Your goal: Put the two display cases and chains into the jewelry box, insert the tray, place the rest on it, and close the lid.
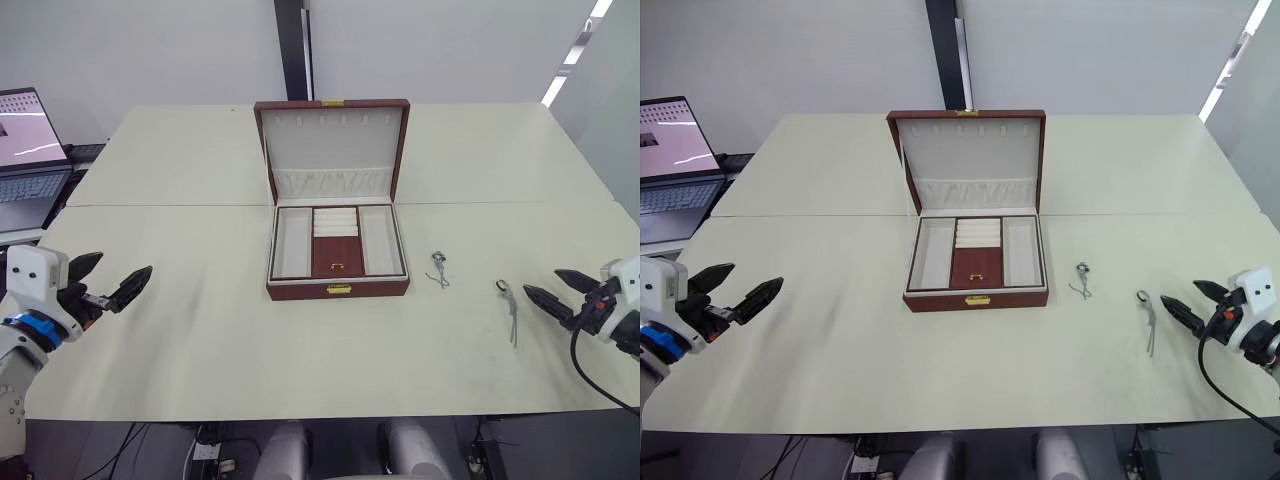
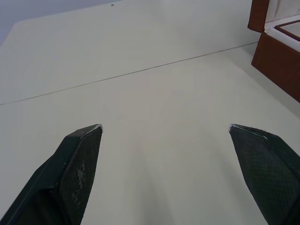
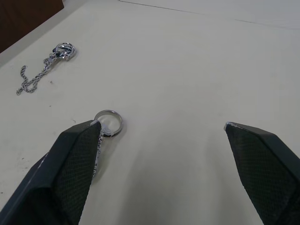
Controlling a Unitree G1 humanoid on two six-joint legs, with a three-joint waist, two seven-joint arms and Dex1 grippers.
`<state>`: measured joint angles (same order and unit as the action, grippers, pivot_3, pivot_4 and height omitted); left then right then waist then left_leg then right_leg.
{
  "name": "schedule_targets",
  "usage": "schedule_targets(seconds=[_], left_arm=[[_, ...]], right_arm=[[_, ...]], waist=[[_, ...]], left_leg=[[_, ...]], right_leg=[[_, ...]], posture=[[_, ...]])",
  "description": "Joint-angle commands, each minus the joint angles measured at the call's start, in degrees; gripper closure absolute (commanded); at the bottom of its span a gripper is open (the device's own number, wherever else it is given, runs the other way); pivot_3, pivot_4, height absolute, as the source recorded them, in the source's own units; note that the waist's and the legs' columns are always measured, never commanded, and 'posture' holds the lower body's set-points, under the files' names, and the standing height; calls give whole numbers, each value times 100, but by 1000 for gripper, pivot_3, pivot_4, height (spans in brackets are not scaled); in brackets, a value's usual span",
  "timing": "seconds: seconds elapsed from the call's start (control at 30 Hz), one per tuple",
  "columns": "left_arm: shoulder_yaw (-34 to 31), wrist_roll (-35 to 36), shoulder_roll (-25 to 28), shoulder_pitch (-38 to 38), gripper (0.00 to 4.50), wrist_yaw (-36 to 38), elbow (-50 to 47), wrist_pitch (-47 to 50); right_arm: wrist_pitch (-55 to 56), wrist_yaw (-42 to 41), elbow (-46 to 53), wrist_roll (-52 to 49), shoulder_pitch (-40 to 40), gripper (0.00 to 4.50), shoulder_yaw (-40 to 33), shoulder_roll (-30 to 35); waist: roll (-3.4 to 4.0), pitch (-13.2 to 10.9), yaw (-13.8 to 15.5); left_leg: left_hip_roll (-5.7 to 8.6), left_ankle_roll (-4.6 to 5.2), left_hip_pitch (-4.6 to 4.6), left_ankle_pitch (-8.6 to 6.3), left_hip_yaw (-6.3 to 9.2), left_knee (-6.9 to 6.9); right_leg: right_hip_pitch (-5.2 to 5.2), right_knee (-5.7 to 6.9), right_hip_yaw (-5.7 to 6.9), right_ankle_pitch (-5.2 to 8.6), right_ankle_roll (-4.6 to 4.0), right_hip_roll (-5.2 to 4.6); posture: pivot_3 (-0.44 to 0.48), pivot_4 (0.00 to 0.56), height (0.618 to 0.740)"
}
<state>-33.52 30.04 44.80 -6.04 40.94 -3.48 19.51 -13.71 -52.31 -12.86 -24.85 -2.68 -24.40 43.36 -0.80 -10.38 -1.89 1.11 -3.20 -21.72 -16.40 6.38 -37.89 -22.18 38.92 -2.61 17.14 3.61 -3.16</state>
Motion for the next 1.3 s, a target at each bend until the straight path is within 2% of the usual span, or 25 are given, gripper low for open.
schedule_targets(seconds=[0.03, 0.27, 0.47, 0.63, 0.93, 1.3], left_arm=[[47, 27, 6, -56, 0, 175, -461, -82], [820, 83, 4, 89, 0, 652, -1253, -66], [1745, 68, -68, 238, 0, 1173, -1760, -134], [2526, -39, -176, 438, 0, 1498, -2023, -239], [3452, -260, -363, 481, 0, 1957, -2267, -638], [3539, -529, -605, 397, 0, 2133, -1734, -1381]], right_arm=[[-170, 289, 728, -320, 174, 36, -303, -179], [-653, 1544, 2211, -710, 645, 36, -578, -1083], [-819, 2343, 3407, -551, 1273, 36, -231, -1761], [-889, 2906, 3935, -146, 1616, 36, 175, -2060], [-836, 3433, 3556, 773, 1607, 36, 657, -2067], [-727, 3473, 2624, 948, 1314, 36, 736, -2140]], waist=[[0, 0, 5], [1, 1, 13], [4, 3, 12], [7, 4, -2], [8, 6, 1], [6, 8, 5]], left_leg=[[-1, 0, -1, 0, 2, 0], [2, 0, -3, 0, 3, 0], [0, 0, -2, 0, 3, 2], [0, 0, 3, 0, -2, 1], [1, 0, 5, 0, -2, 1], [2, 0, 8, 0, -1, 0]], right_leg=[[0, 0, 1, 0, 0, 0], [1, 0, -1, 0, 0, -1], [0, 0, -1, 0, 0, 1], [0, 4, -5, 0, 0, 3], [1, 4, -5, 0, 0, 5], [8, 3, -5, 1, -1, 5]], posture=[[0, 150, 740], [0, 150, 740], [0, 150, 740], [0, 150, 740], [0, 150, 740], [0, 150, 740]])
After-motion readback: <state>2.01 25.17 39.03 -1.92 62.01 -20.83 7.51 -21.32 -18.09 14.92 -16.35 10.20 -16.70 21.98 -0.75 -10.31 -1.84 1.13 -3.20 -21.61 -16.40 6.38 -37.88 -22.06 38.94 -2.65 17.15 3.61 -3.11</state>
